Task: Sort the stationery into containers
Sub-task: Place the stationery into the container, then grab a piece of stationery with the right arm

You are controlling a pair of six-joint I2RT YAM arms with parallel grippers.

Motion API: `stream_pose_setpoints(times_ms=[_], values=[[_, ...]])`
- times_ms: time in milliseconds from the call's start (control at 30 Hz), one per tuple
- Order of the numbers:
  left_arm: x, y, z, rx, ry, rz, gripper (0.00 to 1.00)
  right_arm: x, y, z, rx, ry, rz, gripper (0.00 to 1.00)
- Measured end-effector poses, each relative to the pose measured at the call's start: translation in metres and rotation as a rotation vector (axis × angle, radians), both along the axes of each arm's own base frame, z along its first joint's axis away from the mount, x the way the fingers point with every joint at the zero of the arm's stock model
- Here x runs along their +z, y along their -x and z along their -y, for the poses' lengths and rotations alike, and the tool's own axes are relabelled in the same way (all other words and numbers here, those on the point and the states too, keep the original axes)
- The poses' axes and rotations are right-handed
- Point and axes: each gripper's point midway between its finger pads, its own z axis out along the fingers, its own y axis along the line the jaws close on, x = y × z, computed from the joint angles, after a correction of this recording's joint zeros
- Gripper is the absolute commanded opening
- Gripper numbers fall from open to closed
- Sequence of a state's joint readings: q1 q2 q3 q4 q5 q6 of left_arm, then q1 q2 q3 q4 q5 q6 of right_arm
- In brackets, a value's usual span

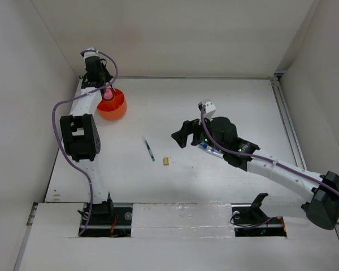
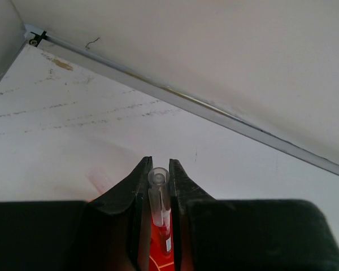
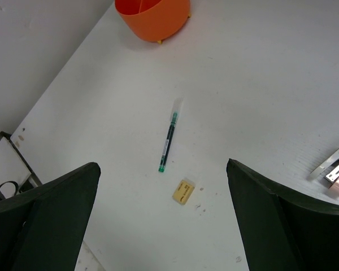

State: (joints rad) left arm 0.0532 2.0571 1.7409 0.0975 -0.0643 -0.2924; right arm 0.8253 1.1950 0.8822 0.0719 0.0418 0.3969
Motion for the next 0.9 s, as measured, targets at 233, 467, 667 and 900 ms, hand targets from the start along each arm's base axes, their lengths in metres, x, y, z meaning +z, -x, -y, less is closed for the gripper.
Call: stream_pose_setpoints(times_ms=[233,467,667,900], values=[[-0.015,0.004,-0.005,0.025,-0.009,-0.022,0.00,0.000,0.001,-0.001,0.002,0.000,0.000,1.00],[-0.015,0.003,-0.005,0.026,-0.008,-0.016,0.25,0.000,0.001,-0.001,0.002,0.000,0.000,1.00],[-0.022,0.005,-0.004,0.025,-0.006,-0.026,0.39,0.000,0.001,-0.001,0.002,0.000,0.000,1.00],[-0.008,0.013,-0.002,0.023,0.010,-0.005,0.59,-0.003,0.000,-0.003,0.009,0.012,0.001,1.00]])
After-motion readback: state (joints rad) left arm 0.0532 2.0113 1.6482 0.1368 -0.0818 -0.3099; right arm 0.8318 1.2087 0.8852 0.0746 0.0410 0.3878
